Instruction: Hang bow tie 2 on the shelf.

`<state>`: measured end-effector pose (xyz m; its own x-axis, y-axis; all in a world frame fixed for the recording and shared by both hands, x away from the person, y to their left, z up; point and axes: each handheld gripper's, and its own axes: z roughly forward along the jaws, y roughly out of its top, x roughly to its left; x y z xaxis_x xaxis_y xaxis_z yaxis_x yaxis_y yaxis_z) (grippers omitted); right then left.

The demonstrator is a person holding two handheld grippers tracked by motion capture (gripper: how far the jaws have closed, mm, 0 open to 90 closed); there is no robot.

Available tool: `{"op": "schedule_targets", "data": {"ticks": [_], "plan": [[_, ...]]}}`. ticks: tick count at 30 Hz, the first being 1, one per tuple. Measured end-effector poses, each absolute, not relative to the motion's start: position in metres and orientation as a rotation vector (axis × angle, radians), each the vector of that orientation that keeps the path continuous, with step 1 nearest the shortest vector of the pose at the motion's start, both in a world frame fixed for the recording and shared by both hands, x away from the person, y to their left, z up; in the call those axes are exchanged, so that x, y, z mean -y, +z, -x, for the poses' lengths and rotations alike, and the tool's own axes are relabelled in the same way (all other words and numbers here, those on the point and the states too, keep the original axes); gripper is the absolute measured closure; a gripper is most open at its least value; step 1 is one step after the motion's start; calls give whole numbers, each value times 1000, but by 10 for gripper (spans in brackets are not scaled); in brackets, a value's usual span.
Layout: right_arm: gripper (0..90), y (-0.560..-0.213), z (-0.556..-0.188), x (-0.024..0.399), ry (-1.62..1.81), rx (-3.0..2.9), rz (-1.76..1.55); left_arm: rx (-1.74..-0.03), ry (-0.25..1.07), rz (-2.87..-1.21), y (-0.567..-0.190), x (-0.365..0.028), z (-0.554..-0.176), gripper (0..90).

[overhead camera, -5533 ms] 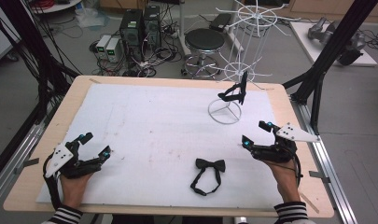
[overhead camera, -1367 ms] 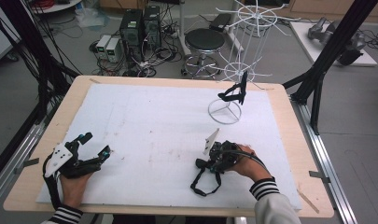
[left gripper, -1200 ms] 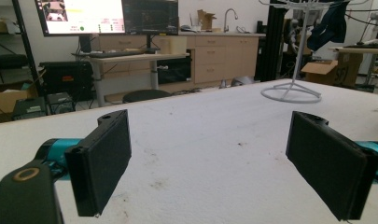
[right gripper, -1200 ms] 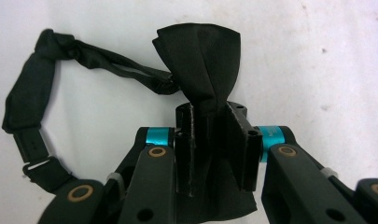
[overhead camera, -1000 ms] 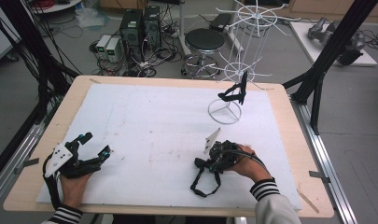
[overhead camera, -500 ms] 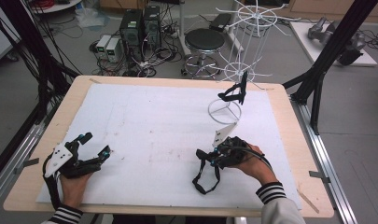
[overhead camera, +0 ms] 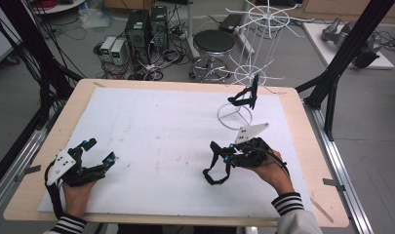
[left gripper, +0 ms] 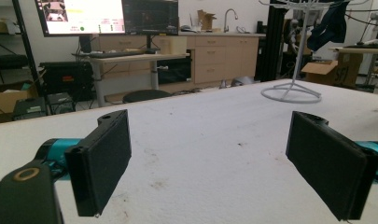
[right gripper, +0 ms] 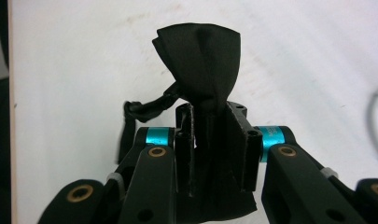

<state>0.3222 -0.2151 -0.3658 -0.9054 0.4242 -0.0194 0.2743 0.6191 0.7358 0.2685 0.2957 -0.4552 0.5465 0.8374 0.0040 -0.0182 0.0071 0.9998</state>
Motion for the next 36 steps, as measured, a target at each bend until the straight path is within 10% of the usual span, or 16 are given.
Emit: {"op": "schedule_targets", "data": {"ticks": [36], "plan": [[742,-337,-315,254,1399,-2173,-788,-762,782,-1413,-455,-296,-269,145]]}}
